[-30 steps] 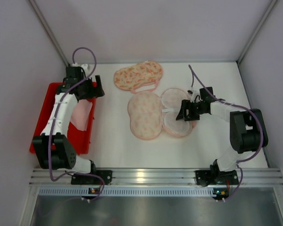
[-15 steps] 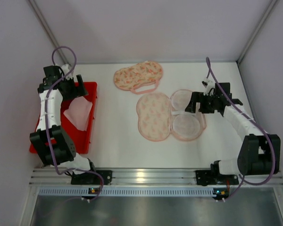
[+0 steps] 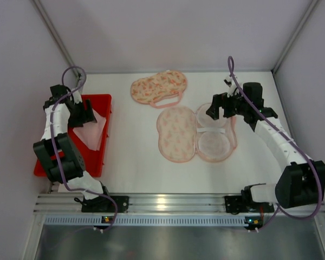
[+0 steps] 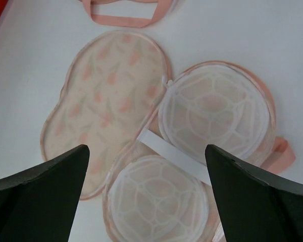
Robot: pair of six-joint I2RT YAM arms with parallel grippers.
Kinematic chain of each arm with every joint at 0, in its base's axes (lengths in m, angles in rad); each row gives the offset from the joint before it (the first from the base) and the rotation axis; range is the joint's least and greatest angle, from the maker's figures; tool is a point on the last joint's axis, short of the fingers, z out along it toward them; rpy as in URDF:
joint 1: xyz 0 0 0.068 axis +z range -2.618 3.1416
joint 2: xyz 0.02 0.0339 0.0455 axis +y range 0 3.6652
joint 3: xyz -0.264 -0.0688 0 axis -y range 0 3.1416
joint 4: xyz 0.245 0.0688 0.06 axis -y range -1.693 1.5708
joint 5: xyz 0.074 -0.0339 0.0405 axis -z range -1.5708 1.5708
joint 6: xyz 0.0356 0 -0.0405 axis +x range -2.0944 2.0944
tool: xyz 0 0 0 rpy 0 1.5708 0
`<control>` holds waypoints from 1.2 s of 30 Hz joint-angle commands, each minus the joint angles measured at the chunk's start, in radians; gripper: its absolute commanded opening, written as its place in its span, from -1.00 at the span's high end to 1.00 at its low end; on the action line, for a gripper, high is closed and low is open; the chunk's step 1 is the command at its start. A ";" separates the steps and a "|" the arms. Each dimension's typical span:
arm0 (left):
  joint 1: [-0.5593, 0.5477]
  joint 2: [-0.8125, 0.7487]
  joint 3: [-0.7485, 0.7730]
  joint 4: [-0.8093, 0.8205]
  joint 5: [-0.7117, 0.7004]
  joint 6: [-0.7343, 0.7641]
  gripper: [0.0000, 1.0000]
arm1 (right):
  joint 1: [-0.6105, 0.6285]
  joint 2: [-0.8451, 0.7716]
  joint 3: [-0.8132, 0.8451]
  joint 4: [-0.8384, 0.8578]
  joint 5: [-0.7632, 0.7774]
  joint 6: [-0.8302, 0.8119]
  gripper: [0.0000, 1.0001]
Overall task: Place the bra in the laundry bag and zip it closed
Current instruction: Pick up the bra from the bin.
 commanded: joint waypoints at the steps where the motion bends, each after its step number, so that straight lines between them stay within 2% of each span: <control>1: 0.010 -0.025 -0.065 -0.011 0.067 0.085 -0.48 | 0.008 0.058 0.075 0.100 -0.067 -0.025 -0.99; 2: 0.010 -0.029 -0.077 -0.004 0.064 0.105 -0.28 | 0.007 0.071 0.087 0.100 -0.058 -0.014 -0.99; 5: 0.010 -0.048 -0.114 0.019 0.073 0.207 -0.11 | 0.008 0.092 0.127 0.111 -0.011 -0.025 -0.99; 9: 0.010 -0.051 -0.129 0.011 0.157 0.444 -0.03 | 0.042 0.062 0.156 0.123 0.147 -0.100 -0.99; 15: 0.009 -0.053 -0.183 0.000 0.191 0.712 -0.05 | 0.056 0.058 0.184 0.145 0.215 -0.164 -0.99; 19: 0.006 -0.007 -0.189 -0.001 0.183 0.796 -0.05 | 0.048 0.106 0.250 0.019 0.178 -0.219 -0.99; 28: 0.007 0.058 -0.223 0.002 0.217 0.893 -0.01 | 0.050 0.104 0.175 0.013 0.046 -0.127 -0.99; 36: 0.007 0.006 -0.290 0.037 0.223 0.902 0.07 | 0.050 0.092 0.092 0.010 -0.012 -0.088 -0.99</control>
